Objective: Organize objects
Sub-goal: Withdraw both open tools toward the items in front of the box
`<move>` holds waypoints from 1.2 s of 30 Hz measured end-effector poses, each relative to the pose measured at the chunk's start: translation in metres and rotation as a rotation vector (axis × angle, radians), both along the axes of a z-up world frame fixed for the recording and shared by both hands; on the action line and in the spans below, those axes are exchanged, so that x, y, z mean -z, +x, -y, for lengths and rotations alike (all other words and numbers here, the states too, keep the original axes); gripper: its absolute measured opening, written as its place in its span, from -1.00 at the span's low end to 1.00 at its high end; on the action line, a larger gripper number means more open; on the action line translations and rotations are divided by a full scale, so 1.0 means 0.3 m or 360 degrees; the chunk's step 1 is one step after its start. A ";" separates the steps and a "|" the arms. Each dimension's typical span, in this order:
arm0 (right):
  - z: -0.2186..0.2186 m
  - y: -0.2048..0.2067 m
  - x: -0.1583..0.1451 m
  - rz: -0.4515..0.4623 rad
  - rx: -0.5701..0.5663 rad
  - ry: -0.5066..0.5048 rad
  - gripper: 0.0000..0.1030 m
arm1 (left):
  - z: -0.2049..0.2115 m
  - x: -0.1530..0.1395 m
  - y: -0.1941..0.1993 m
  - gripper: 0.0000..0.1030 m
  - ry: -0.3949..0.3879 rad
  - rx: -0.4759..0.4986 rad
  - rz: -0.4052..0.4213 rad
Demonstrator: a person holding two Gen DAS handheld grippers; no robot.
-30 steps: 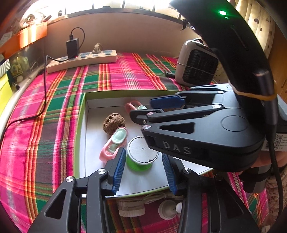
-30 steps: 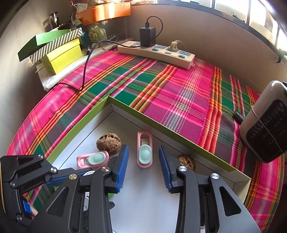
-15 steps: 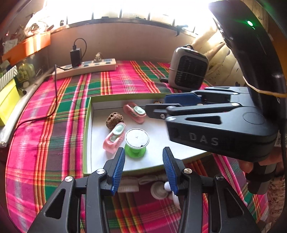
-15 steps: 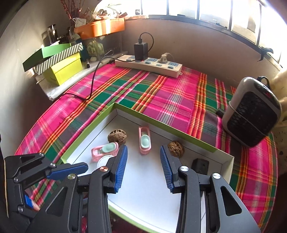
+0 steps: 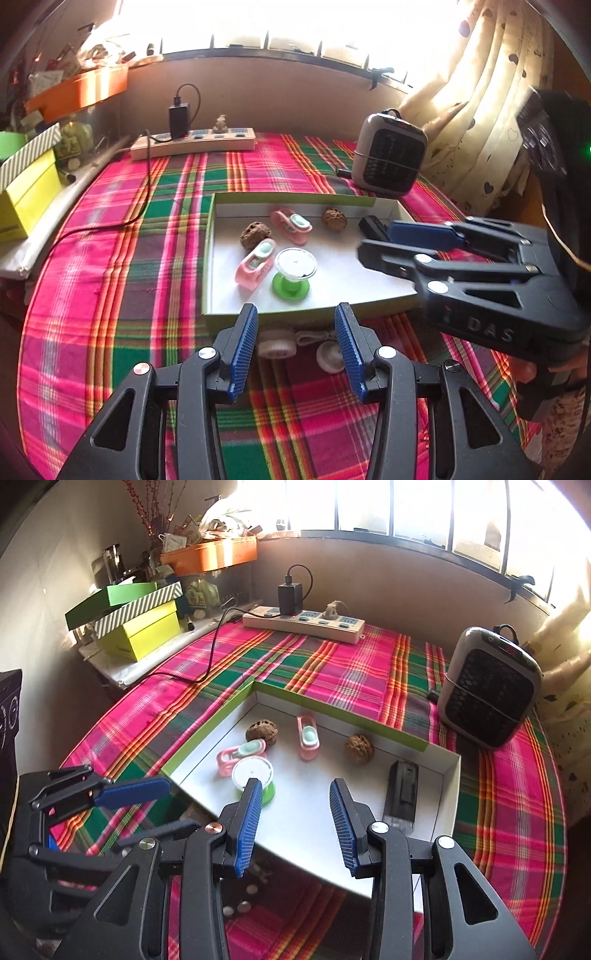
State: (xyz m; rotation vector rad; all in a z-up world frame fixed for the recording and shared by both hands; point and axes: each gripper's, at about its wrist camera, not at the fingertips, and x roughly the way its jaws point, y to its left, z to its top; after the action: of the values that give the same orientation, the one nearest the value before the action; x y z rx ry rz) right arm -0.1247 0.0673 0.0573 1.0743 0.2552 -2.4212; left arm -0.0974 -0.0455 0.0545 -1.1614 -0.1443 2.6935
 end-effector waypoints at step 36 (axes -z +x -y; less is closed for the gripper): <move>0.041 0.215 0.174 0.0081 0.0007 -0.0010 0.07 | 0.099 0.123 0.052 -0.18 0.0078 -0.0073 0.0127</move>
State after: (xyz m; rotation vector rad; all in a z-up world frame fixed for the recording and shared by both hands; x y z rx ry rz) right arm -0.0603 0.0549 0.0052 1.1335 0.2282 -2.3933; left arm -0.0816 -0.0752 0.0176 -1.2661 -0.2505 2.6679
